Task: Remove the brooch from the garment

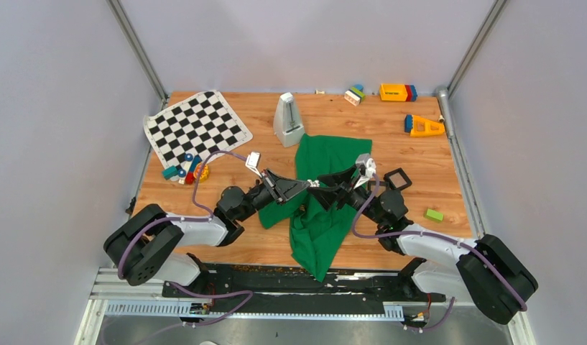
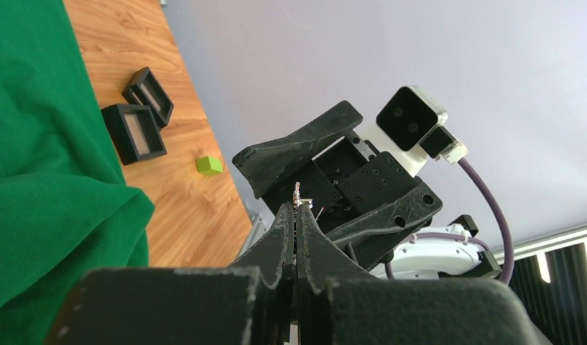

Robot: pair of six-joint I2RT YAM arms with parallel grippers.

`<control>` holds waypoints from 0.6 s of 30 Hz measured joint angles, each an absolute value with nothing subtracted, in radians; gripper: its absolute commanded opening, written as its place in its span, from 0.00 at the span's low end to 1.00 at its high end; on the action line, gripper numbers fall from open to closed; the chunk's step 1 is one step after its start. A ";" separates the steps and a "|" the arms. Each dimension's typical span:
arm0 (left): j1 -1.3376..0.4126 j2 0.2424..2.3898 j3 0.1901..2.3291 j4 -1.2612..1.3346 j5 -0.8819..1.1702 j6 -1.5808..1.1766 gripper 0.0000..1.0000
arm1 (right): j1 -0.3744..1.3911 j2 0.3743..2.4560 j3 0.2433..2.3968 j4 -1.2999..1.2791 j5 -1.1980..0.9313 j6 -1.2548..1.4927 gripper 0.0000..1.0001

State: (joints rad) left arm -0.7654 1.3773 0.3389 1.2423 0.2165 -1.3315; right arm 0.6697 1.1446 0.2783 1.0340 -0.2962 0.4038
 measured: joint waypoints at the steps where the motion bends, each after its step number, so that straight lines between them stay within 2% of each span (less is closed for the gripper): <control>1: -0.766 1.386 0.337 1.250 0.218 -1.334 0.00 | 0.670 1.145 0.280 1.029 -0.298 0.405 0.60; 3: -0.767 1.406 0.333 1.271 0.221 -1.340 0.00 | 0.666 1.145 0.287 1.016 -0.308 0.407 0.61; 7: -0.773 1.427 0.325 1.297 0.227 -1.349 0.00 | 0.660 1.145 0.314 0.973 -0.339 0.409 0.71; 13: -0.773 1.460 0.325 1.339 0.229 -1.369 0.00 | 0.641 1.153 0.354 0.919 -0.396 0.431 0.92; 18: -0.773 1.517 0.320 1.385 0.224 -1.410 0.00 | 0.609 1.162 0.393 0.859 -0.466 0.474 0.99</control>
State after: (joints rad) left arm -0.7731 1.5169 0.3202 1.3849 0.2241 -1.4097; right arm 0.6086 1.1618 0.3931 0.8589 -0.4664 0.4736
